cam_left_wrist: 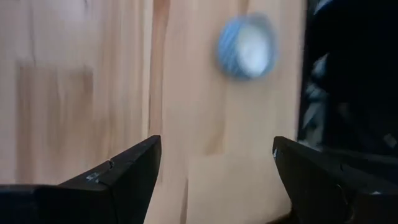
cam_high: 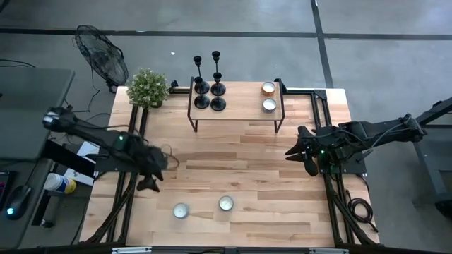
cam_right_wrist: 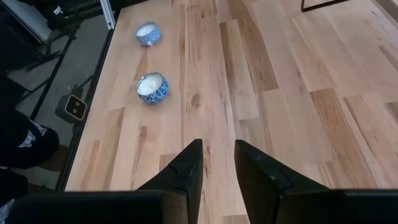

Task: Pick & Place candle stick holders
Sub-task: Put the light blue scented candle on the shelf

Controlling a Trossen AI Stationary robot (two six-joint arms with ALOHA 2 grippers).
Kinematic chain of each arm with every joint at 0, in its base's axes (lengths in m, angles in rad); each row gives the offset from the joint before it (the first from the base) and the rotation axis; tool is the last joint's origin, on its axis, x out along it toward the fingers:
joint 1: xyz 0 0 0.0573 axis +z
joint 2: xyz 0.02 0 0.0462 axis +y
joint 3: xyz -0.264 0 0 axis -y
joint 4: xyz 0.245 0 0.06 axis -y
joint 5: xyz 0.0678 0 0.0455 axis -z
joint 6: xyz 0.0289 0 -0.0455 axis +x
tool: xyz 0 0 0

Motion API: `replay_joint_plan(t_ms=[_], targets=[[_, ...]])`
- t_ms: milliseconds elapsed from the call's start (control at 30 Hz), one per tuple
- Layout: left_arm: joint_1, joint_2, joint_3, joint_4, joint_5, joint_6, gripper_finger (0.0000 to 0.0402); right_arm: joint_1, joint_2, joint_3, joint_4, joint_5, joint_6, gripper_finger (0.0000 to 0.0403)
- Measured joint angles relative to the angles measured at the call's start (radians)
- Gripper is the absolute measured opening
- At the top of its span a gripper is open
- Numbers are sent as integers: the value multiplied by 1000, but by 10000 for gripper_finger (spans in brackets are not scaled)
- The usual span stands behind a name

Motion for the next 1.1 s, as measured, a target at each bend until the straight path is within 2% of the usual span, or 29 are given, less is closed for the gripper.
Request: replay_joint_plan(t_ms=[300,500,700,1100], targets=[[-278,179,0,102,-186,-289,303,0,0,0,-8,0,0,84],[-404,266,0,224,-298,-487,303,0,0,0,-8,-1,-4,84],[-477,354,0,330,-326,-640,303,0,0,0,-9,-18,-12,84],[-497,528,0,594,-326,-685,303,0,0,0,-39,-26,-26,84]])
